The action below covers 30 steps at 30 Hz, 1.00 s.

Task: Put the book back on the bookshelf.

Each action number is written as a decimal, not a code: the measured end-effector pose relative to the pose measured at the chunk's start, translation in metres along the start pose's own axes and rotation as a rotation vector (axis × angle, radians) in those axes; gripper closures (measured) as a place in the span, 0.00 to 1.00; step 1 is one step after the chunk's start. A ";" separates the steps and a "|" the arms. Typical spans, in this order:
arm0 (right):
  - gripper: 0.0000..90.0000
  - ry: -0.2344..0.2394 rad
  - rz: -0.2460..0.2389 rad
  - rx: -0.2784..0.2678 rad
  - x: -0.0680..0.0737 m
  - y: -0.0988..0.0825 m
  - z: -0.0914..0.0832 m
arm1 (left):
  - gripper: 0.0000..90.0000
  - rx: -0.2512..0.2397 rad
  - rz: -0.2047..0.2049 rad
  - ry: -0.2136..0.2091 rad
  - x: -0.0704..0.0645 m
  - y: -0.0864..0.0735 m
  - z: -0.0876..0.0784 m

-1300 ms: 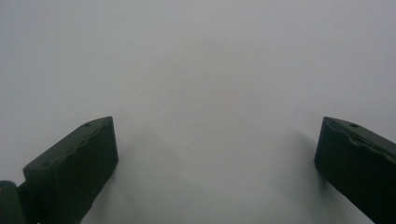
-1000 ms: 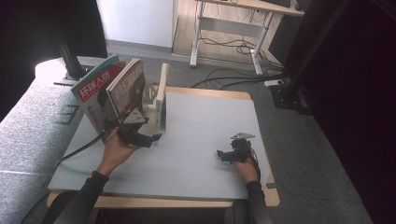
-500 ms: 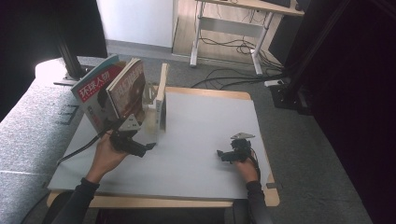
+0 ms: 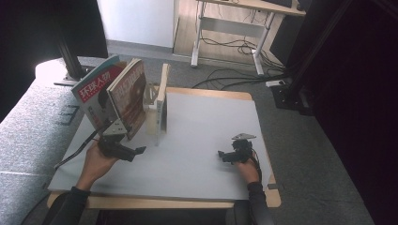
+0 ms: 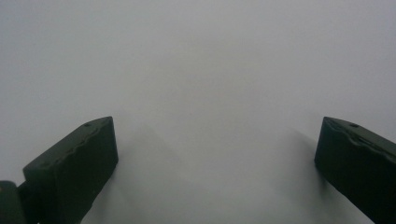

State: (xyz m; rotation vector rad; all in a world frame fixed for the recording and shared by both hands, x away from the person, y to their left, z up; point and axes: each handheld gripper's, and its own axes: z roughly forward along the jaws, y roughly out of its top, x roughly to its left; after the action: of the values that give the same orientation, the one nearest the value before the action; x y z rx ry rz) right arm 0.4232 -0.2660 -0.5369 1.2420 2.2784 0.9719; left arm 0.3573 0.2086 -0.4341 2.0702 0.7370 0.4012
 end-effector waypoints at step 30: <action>0.00 0.000 -0.001 0.000 0.000 0.000 0.000 | 0.00 0.127 -0.073 0.015 0.018 -0.070 0.020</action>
State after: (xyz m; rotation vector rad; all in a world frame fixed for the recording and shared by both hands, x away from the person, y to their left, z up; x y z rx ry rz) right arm 0.4231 -0.2660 -0.5369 1.2408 2.2786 0.9713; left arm 0.3568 0.2386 -0.5032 2.1529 0.8643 0.3366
